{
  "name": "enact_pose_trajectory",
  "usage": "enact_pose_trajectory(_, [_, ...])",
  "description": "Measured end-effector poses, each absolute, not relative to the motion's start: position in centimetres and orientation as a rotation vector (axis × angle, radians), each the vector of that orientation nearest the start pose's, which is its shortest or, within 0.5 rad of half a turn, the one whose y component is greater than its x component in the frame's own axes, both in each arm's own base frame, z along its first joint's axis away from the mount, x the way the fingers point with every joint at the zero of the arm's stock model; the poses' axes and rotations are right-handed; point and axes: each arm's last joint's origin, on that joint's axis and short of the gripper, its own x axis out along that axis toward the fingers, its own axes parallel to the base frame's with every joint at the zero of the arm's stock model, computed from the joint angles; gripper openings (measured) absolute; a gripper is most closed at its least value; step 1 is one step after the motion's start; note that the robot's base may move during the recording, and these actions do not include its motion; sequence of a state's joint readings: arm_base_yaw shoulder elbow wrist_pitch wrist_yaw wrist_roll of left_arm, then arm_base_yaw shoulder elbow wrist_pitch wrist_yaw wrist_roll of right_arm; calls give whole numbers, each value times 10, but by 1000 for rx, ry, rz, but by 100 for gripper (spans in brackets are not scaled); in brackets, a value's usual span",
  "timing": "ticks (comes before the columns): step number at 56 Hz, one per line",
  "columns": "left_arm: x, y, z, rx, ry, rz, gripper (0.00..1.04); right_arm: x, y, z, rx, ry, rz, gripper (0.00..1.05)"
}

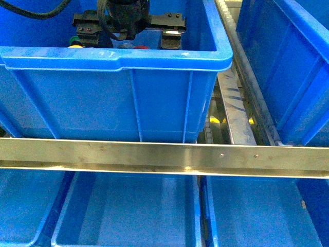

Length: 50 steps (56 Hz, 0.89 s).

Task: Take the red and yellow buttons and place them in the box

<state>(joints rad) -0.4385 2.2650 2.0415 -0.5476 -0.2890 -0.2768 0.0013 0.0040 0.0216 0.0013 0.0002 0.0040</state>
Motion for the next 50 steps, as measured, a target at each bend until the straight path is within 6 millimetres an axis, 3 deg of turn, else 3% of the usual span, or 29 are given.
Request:
enact_pose_trajectory(10, [468,-213,240,8,738,-38,97,97,0,171,4,-19,1,97])
enact_pose_trajectory(18, [469,-216,235,12,747,-32,91,97,0,171,4,-19,1,97])
enact_pose_trajectory(22, [470,-217,233,12,751,-32,82,97,0,171,4,-19,1,97])
enact_pose_trajectory(32, [471,-217,230,23,744,-4,44,97,0,171,4,-19,1,97])
enact_pose_trajectory(35, [471,-217,230,21,741,-3,38,97,0,171,4,-19,1,97])
enact_pose_trajectory(39, [472,-217,231,14,730,-1,32,97,0,171,4,-19,1,97])
enact_pose_trajectory(50, [470,-216,230,-40,693,-25,31,97,0,171,4,-19,1,97])
